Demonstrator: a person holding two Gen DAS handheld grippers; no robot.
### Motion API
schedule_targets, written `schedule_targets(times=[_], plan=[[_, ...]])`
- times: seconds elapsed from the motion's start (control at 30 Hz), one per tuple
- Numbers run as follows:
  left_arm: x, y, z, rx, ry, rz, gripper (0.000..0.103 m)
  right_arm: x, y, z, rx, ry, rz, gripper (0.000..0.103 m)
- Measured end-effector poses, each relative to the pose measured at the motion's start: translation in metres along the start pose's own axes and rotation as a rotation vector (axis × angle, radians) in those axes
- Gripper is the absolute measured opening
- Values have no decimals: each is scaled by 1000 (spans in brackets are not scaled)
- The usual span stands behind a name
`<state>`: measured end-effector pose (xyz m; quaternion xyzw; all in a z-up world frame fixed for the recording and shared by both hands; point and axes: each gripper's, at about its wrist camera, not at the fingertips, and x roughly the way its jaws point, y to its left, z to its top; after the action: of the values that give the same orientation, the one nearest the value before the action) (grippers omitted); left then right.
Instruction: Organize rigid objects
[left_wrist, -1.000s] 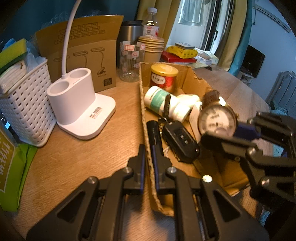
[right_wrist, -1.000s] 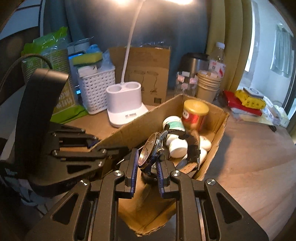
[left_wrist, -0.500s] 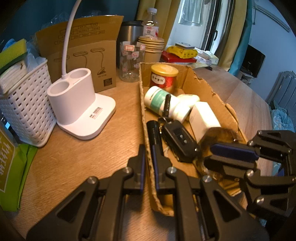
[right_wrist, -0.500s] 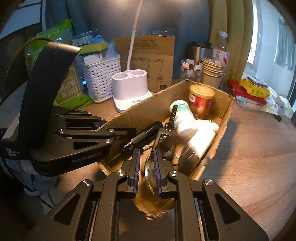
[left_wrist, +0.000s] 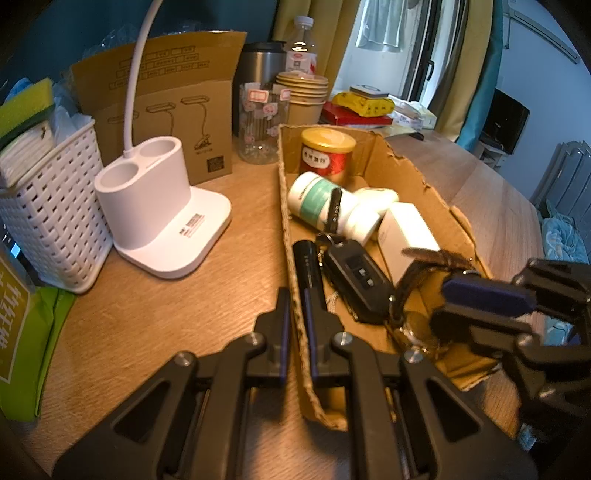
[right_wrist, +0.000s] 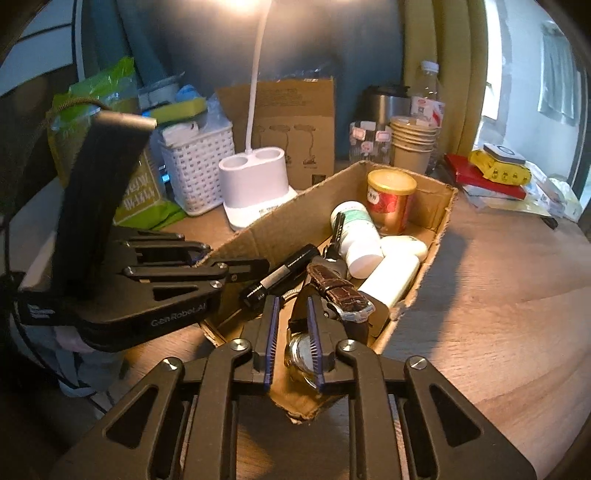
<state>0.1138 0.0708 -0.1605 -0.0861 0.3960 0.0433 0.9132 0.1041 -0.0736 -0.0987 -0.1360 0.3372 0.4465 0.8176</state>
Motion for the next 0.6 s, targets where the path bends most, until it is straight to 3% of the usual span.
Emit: schedule_targets(times=[0.07, 0.23, 0.47, 0.6], plan=[[0, 0, 0, 1, -1, 0, 9, -8, -1, 2, 20, -19, 0, 36], [0, -1, 0, 1, -2, 0, 9, -30, -4, 4, 54, -72, -77, 51], [1, 0, 1, 7, -15, 4, 9, -52, -22, -1, 152, -118, -291, 54], [1, 0, 1, 9, -16, 3, 9, -65, -31, -4, 191, -130, -349, 55]])
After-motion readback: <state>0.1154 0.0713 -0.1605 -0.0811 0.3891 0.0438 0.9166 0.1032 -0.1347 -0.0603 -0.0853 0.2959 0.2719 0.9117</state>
